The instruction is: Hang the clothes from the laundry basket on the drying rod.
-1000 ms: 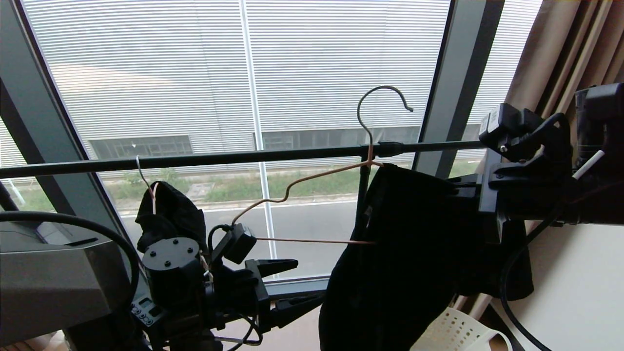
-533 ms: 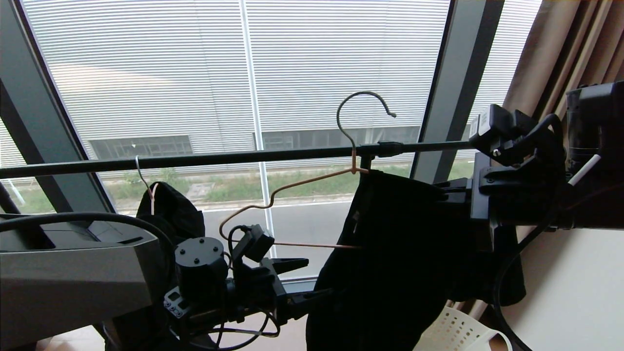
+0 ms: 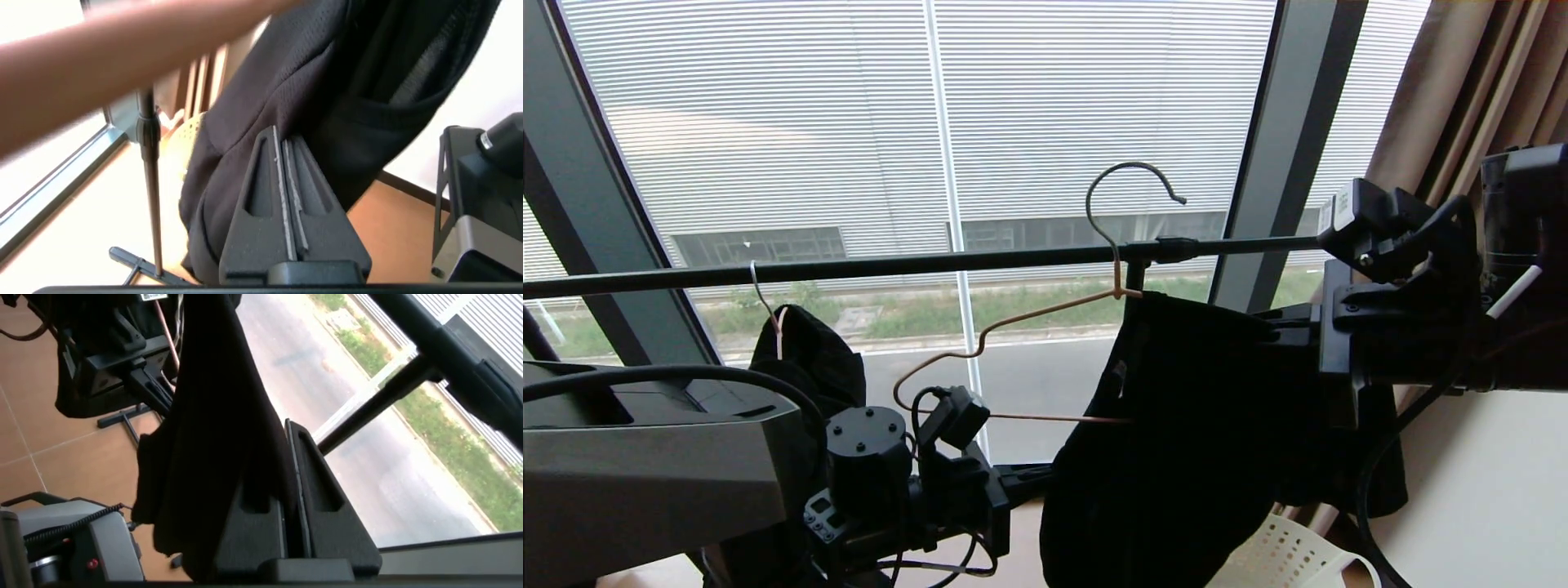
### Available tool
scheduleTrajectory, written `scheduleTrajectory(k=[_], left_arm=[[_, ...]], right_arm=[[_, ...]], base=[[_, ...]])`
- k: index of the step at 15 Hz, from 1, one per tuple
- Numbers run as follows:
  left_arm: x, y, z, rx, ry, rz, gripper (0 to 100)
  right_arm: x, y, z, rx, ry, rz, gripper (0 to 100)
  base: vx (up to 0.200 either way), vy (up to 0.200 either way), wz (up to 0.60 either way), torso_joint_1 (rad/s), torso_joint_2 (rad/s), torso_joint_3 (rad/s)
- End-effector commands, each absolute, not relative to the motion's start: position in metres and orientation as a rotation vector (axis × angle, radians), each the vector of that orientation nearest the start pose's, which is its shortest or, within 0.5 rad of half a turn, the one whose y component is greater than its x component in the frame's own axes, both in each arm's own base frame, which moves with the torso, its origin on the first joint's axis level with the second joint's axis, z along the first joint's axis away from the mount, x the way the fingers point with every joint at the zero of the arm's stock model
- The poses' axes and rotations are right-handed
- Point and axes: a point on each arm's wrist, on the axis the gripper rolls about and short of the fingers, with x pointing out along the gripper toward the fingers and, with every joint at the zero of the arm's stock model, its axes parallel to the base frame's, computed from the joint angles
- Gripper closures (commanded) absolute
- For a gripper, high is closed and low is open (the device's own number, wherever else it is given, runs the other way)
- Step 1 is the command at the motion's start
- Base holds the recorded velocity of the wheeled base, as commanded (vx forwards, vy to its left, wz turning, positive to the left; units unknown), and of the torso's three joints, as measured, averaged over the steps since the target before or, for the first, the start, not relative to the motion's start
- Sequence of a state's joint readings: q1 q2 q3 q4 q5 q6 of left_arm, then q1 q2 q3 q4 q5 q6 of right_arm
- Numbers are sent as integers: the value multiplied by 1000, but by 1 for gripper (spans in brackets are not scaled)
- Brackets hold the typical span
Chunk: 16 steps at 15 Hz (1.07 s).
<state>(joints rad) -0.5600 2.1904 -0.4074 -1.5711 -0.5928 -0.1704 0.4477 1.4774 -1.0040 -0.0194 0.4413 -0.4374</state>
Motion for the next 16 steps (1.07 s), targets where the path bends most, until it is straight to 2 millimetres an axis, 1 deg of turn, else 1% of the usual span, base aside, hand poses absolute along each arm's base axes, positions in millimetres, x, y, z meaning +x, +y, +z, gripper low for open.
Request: scheduleTrajectory(k=[1, 3, 4, 8, 10, 13, 16], left_arm=[[251, -165, 40, -158, 329, -1104, 100], [252, -156, 45, -163, 318, -1077, 100], [253, -151, 47, -164, 308, -1062, 100], [254, -148, 51, -165, 294, -1055, 100], [253, -152, 53, -163, 288, -1073, 100], [247, -167, 56, -156, 273, -1128, 100], [244, -170, 58, -153, 267, -1141, 100]], right_arm=[[227, 104, 243, -385, 276, 917, 100], [230, 94, 242, -366, 281, 905, 100], [231, 92, 241, -363, 285, 899, 100], [232, 89, 237, -360, 293, 888, 100], [235, 91, 239, -353, 291, 890, 100], [238, 97, 238, -345, 299, 907, 100], [238, 97, 238, -333, 305, 903, 100]], base=[[0, 0, 0, 0, 0, 0], [0, 0, 0, 0, 0, 0], [0, 0, 0, 0, 0, 0], [0, 0, 0, 0, 0, 0], [0, 0, 0, 0, 0, 0], [0, 0, 0, 0, 0, 0], [0, 0, 0, 0, 0, 0]])
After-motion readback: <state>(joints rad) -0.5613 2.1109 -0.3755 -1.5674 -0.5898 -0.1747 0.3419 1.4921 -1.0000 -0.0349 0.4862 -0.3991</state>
